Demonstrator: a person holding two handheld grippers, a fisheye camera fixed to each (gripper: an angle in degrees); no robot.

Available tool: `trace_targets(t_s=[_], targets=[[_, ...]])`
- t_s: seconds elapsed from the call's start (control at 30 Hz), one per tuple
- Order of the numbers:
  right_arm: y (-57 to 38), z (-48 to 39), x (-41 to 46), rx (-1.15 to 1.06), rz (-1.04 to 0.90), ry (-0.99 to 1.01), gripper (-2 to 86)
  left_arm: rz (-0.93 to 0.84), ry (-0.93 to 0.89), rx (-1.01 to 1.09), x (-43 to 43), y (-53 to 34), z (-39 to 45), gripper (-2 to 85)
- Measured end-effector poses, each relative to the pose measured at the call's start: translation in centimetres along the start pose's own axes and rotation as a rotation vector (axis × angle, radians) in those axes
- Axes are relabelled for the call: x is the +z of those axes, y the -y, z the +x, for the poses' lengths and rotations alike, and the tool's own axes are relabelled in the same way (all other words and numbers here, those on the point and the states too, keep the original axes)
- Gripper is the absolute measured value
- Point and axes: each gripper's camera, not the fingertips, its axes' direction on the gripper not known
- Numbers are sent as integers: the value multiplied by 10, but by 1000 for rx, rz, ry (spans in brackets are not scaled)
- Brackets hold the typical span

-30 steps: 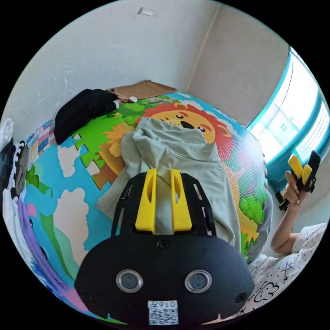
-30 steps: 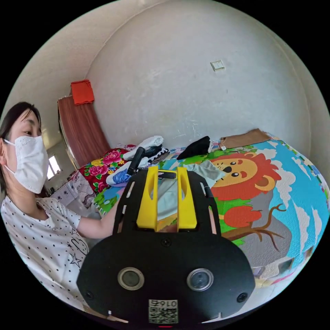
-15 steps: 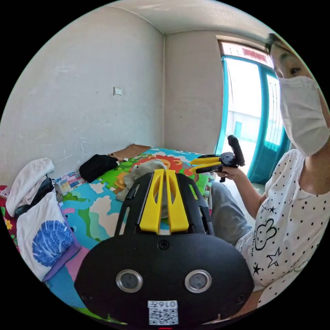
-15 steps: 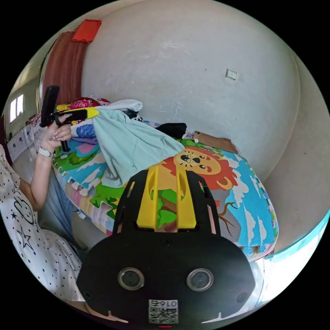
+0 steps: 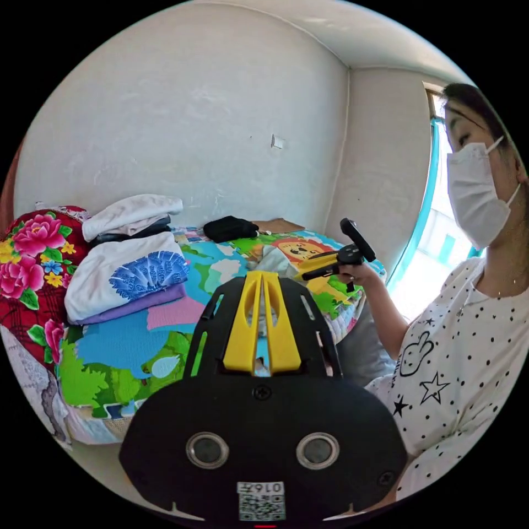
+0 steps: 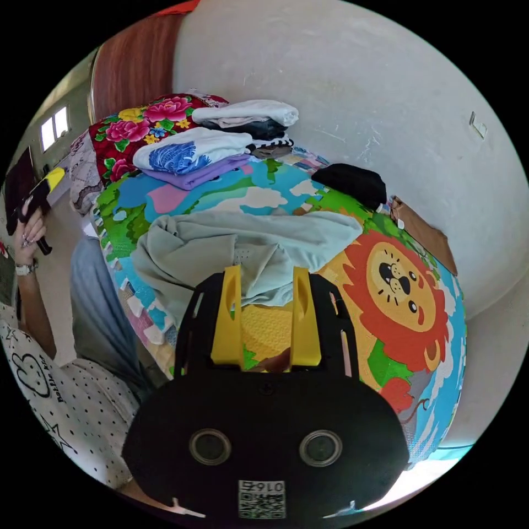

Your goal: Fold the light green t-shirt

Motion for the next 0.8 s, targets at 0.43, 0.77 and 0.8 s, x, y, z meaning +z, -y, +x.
trace_targets(t_s=[0.43, 0.77, 0.8], targets=[[-14, 1, -103, -248, 322, 610, 1, -166, -343, 179, 122, -61, 8, 152], [-36, 55, -137, -188, 475, 515, 61, -116, -247, 289, 22, -131, -50, -8], [-36, 61, -136, -177, 481, 501, 71, -70, -283, 243, -1, -141, -69, -9]])
